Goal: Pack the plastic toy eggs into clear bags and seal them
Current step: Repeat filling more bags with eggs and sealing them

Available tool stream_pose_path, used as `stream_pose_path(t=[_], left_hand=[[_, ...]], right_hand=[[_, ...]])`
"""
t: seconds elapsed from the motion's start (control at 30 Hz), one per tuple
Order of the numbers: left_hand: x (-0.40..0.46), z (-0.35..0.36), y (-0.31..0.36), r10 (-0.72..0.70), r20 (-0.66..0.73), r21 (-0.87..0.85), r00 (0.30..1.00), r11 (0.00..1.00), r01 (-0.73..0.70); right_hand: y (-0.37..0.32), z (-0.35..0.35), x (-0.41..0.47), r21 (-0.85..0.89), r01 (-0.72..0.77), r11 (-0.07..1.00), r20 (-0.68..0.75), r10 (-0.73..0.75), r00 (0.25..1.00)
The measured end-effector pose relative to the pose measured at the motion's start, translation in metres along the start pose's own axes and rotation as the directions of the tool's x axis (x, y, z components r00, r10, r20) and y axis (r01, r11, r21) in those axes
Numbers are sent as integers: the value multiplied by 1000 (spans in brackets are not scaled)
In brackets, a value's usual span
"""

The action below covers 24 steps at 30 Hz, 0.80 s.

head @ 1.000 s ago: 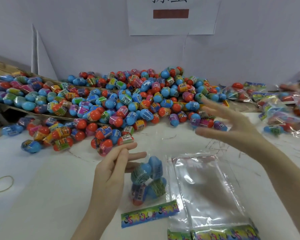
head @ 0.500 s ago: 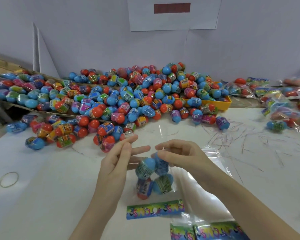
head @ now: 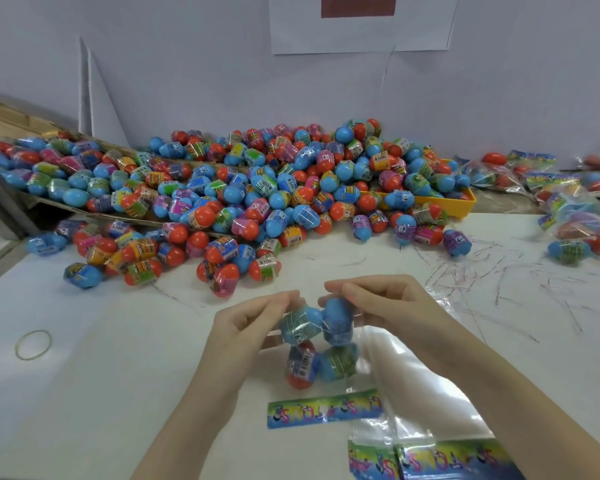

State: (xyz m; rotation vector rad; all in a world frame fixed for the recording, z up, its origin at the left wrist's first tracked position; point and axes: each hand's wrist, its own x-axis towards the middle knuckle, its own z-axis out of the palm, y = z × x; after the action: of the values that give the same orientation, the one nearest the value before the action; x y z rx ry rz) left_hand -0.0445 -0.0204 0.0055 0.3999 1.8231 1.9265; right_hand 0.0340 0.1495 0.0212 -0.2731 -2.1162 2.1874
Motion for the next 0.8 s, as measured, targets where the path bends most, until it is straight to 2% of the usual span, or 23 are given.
stream_pose_path(t=[0.23,0.37,0.8], left_hand=[[0,1,0,66,-59,3,996,998,-66],[-1,1,0,110,-82,63,991,992,-105],[-3,-2,-1,94,-48,66,994,994,-90]], right_hand=[[-2,-3,-2,-10,5,1000,-43,-6,999],[1,-4,-2,24,-18,1000,-66,19,998],[5,-6,-2,42,-23,999,-29,24,999]])
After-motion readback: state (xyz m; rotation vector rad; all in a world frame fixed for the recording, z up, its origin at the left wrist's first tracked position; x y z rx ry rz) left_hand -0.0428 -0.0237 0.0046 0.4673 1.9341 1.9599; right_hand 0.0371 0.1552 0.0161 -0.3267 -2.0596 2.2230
